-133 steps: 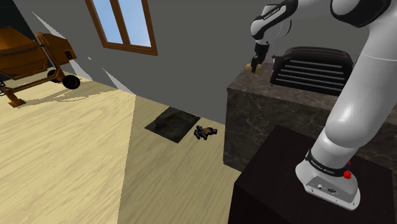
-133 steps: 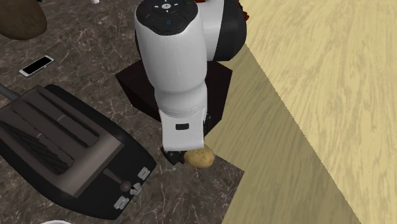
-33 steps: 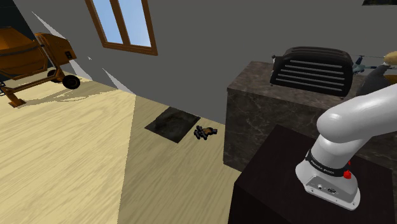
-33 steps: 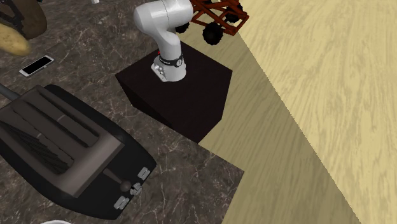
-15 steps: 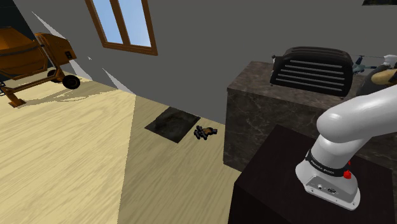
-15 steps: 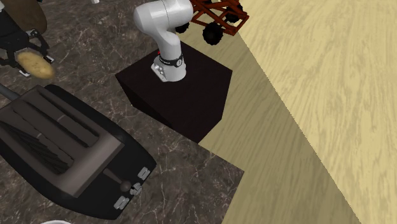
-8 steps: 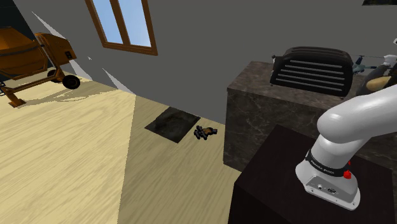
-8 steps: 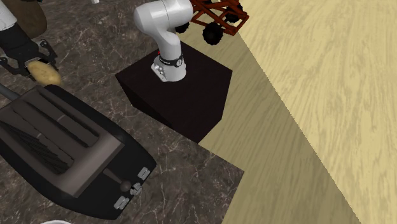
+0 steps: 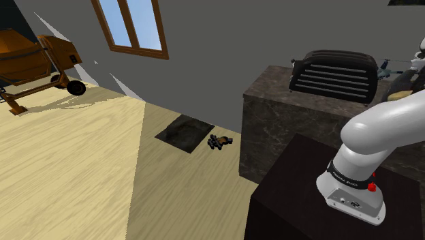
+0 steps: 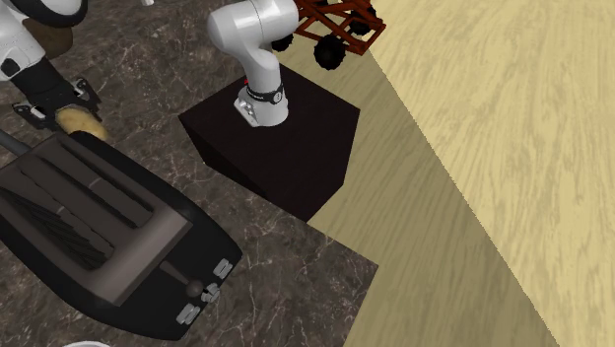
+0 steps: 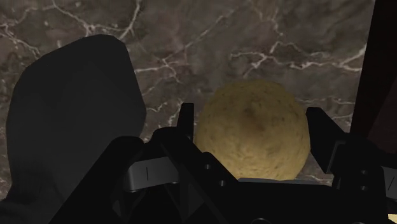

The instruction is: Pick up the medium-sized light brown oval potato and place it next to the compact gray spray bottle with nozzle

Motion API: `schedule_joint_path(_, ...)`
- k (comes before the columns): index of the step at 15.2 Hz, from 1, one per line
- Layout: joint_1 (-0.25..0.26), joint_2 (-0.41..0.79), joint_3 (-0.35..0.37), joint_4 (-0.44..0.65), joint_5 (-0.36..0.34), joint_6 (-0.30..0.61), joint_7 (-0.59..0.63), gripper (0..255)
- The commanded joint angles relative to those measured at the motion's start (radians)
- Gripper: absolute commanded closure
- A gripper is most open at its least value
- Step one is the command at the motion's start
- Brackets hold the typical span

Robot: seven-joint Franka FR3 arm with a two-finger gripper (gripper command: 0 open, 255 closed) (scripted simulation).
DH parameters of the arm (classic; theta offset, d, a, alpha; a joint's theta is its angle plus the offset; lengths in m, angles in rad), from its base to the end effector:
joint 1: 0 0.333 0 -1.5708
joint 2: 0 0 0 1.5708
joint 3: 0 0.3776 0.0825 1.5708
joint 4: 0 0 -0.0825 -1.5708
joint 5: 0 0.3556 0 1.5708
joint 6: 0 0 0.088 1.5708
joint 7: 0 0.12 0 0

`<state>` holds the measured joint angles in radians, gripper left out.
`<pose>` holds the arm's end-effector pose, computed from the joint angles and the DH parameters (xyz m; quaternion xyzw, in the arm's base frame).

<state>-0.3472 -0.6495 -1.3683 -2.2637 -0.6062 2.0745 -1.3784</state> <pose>-0.1664 -0.4472 0.4404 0.9982 0.0043 0.0531 0.0268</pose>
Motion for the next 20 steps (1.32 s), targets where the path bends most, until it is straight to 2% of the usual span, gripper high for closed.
schedule_joint_path(1,0.013,0.003,-0.026,-0.015,-0.01,0.027,0.002,255)
schedule_joint_path(10,0.094,0.017,-0.16,-0.059,-0.057,0.136,0.015,255)
schedule_joint_path(18,0.094,0.017,-0.16,-0.059,-0.057,0.136,0.015,255)
schedule_joint_path(19,0.094,0.017,-0.16,-0.059,-0.057,0.136,0.015,0)
schedule_joint_path(20,0.094,0.017,-0.16,-0.059,-0.057,0.136,0.015,0)
